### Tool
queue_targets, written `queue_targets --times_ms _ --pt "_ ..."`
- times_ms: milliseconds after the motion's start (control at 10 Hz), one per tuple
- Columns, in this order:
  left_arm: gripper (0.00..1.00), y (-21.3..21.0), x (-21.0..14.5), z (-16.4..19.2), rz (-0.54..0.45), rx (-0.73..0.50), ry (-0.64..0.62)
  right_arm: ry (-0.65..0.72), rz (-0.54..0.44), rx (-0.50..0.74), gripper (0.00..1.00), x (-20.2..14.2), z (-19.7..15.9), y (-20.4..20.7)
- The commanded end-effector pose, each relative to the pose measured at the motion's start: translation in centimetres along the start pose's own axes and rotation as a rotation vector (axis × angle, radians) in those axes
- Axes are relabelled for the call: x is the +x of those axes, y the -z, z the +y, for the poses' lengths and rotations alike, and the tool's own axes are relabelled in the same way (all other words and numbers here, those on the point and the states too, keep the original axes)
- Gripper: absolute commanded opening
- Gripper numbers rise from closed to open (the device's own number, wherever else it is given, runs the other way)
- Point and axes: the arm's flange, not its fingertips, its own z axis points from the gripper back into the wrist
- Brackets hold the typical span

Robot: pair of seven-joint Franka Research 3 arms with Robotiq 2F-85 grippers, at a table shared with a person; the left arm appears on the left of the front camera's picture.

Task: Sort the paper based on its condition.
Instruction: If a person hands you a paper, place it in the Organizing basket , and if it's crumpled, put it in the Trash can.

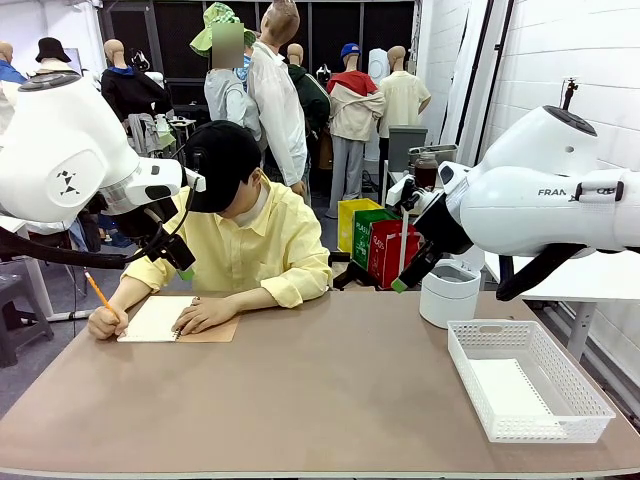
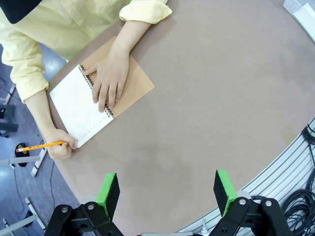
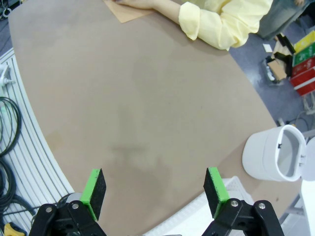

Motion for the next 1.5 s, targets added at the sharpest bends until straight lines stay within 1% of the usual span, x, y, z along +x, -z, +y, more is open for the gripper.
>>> queue_targets --times_ms 0,1400 --pt "1.00 -0.07 -0.01 0.10 -0.002 -0.002 0.000 -0.004 0.010 0.010 1.00 0.30 -0.05 0.04" --pt "1.00 -0.07 -0.01 0.10 -0.002 -0.002 0.000 -0.004 0.010 0.010 1.00 0.30 -0.05 0.04"
